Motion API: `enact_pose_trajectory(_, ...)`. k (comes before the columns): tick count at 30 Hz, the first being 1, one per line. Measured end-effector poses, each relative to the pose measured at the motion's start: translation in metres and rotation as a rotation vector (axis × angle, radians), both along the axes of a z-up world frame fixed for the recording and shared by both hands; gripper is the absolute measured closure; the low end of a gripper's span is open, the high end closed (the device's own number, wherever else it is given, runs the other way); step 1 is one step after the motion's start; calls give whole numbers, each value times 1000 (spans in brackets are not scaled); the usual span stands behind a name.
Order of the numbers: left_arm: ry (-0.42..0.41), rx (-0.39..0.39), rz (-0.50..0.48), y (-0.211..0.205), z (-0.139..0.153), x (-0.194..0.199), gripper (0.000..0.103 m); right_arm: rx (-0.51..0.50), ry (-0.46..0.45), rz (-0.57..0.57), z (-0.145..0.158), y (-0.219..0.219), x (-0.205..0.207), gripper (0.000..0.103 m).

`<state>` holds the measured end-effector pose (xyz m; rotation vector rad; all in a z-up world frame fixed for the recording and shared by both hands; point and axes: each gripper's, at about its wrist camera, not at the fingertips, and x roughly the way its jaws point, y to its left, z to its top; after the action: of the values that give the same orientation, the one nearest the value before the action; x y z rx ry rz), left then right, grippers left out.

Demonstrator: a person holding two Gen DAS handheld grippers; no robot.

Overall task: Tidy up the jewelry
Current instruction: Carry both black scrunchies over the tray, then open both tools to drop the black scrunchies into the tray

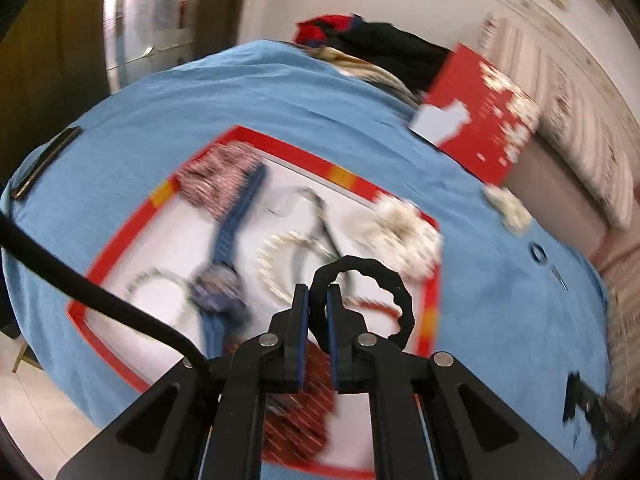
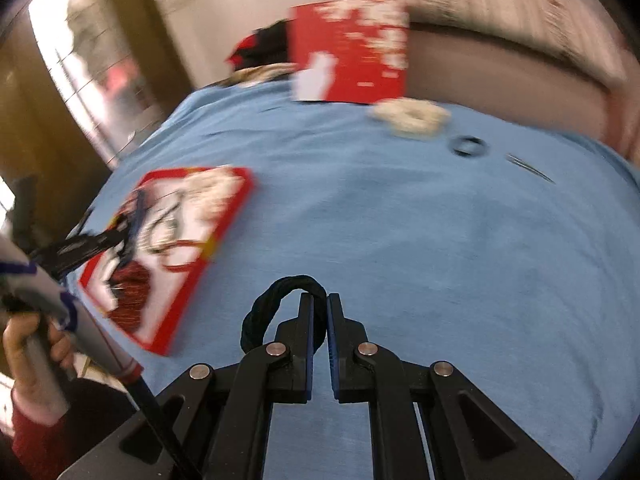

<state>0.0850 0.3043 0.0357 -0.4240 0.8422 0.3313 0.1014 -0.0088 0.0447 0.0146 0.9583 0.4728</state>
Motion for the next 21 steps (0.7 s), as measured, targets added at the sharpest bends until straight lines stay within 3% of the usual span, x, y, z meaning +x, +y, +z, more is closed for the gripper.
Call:
enact_pose_trajectory(8, -17, 44, 156, 74, -13, -7, 95, -40, 26, 213, -14, 135, 4, 96)
enact_pose_trajectory(13, -16, -54, 200, 116, -26, -7, 95, -127, 16, 291, -34, 188, -1, 96)
enact_pose_trajectory(18, -21, -207, 225, 141, -45, -4, 95, -227, 5, 317, -55, 213, -6, 96)
enact_pose_trajectory(21, -12, -211, 221, 140, -48, -2, 95, -267, -10, 311, -61, 216, -6, 96)
